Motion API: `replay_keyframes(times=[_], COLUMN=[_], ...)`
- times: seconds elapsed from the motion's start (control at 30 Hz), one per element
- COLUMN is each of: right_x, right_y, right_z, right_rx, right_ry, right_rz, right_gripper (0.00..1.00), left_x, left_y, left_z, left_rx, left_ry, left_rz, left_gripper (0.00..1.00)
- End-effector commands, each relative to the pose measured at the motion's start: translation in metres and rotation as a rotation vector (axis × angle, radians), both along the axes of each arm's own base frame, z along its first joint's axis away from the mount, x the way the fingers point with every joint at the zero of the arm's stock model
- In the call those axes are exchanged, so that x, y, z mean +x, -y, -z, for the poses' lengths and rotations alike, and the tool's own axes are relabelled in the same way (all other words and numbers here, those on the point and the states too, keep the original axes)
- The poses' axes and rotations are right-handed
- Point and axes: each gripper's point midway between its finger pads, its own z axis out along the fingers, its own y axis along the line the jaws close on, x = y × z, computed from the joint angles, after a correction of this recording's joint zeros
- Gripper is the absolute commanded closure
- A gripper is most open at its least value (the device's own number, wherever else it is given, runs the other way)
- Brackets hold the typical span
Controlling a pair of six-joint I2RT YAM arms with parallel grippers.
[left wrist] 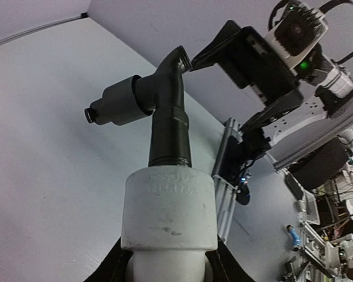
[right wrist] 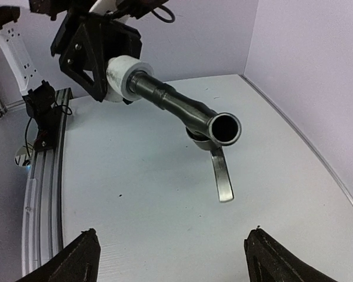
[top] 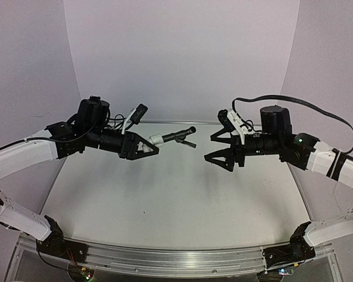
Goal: Install the water faucets
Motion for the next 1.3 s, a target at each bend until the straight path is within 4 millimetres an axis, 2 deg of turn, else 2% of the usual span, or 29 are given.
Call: replay_keyframes(times=[0.0,0.2,0.47,0.57,0.63,0.83,1.03,1.27], right_x=[0.001,-0.003,-0.006,-0.01,-0.01,-0.015,-0.015,-0.014], right_y=[-0.01,-0.025,-0.043,-0.048,-0.051,-0.053,-0.058,-0.062], right_z=[-0.017,-0.033,-0.031,-0.034,-0.033,-0.036,-0.035,-0.03], right_rx=[0.031,0.105,0.165,0.193,0.202,0.245,0.266,0.263], right_ry=[0.266,0.234,0.098,0.063,0.05,0.038,0.014,0.005], right_rz=[-0.104,-0.177,-0.269,-0.313,-0.329,-0.364,-0.384,-0.39], right_gripper=[0.15,0.21,0.23,0.27,0.34,0.42,0.57,0.6], left_x=[-0.027,-0.037,-0.041,-0.041,-0.04,-0.04,-0.04,-0.043], left_y=[0.023,0.023,0.025,0.026,0.026,0.028,0.029,0.029], left_z=[-0.064,-0.061,-0.053,-0.052,-0.051,-0.05,-0.052,-0.055], left_rx=[-0.215,-0.222,-0.216,-0.216,-0.214,-0.213,-0.218,-0.224], left_ry=[-0.114,-0.132,-0.154,-0.154,-0.158,-0.164,-0.166,-0.166], left_rz=[0.206,0.269,0.307,0.311,0.313,0.32,0.331,0.345], left_gripper=[1.0,1.0,1.0,1.0,1.0,1.0,1.0,1.0])
